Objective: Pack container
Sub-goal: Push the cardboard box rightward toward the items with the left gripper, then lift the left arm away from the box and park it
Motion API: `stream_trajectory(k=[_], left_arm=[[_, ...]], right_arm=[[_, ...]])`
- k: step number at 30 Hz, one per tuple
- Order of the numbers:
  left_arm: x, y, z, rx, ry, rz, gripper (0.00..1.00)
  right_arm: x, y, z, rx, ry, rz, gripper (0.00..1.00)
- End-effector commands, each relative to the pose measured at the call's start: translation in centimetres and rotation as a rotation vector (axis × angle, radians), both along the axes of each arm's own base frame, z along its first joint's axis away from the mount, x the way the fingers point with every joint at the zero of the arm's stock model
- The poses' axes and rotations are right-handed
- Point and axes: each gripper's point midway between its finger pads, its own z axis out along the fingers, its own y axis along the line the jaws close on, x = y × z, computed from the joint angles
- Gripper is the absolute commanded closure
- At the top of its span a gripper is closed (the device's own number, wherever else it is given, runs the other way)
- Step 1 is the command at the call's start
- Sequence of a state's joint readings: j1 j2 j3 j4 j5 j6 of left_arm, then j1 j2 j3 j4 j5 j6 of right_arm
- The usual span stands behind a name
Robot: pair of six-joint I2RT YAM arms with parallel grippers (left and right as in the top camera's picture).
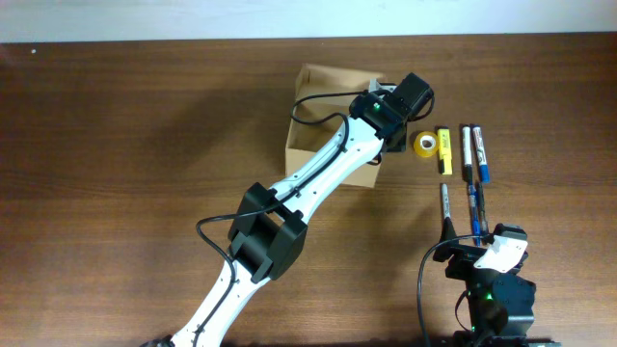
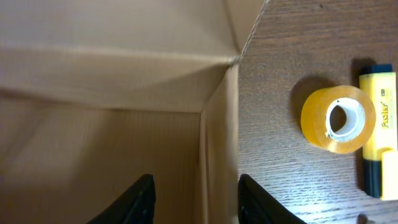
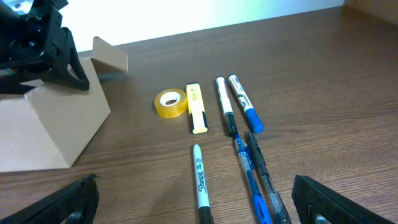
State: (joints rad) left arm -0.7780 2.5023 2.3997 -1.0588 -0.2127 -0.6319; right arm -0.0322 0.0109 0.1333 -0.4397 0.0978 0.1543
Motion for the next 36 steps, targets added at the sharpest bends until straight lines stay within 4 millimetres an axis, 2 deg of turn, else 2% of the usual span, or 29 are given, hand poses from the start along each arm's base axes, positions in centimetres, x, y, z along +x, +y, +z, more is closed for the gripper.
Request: stream_trajectory(k=[1, 7, 10, 13, 15, 20, 25, 27, 29, 33, 36], left_arm=[[1.2, -0.2, 2.7, 0.014, -0.074, -0.056, 0.57], [2.7, 0.2, 8.6, -0.011, -0.194, -0.042, 0.57], [3.0, 0.8, 11.3, -0.003, -0.246, -0.049, 0.53], [3.1, 2.9, 14.1, 0.037, -0.292, -0.024, 0.51], [3.3, 5.0, 15.9, 0.055, -0.311, 0.013, 0.51], [3.9, 12.5, 19.9, 0.064, -0.319, 0.127, 0.51], [3.7, 22.6, 22.1, 0.128, -0.264, 0.284, 0.51], [4.0, 25.5, 23.3, 0.126, -0.267, 0.272, 0.51], [3.9, 29.0, 25.1, 0.119, -0.297, 0.337, 0.51], [2.7, 34.5, 28.8, 0.127, -0.365, 0.418, 0.49], [1.2, 38.3, 31.4, 0.158, -0.413, 0.451, 0.43]], right_arm=[[-0.1, -0.5, -0.1, -0.008, -0.001, -0.022, 0.01], [-0.1, -0.5, -0.1, -0.008, -0.001, -0.022, 0.01], [-0.1, -0.5, -0.1, -0.008, -0.001, -0.022, 0.01], [-0.1, -0.5, -0.1, -0.008, -0.001, -0.022, 0.01], [-0.1, -0.5, -0.1, -0.008, -0.001, -0.022, 0.01], [-0.1, -0.5, -0.1, -0.008, -0.001, -0.022, 0.01], [-0.1, -0.5, -0.2, -0.008, 0.000, -0.022, 0.01], [-0.1, -0.5, -0.1, -0.008, -0.001, -0.022, 0.01], [-0.1, -0.5, -0.1, -0.008, -0.001, -0.022, 0.01], [-0.1, -0.5, -0.1, -0.008, -0.001, -0.022, 0.01], [-0.1, -0.5, -0.2, -0.008, -0.001, -0.022, 0.01]])
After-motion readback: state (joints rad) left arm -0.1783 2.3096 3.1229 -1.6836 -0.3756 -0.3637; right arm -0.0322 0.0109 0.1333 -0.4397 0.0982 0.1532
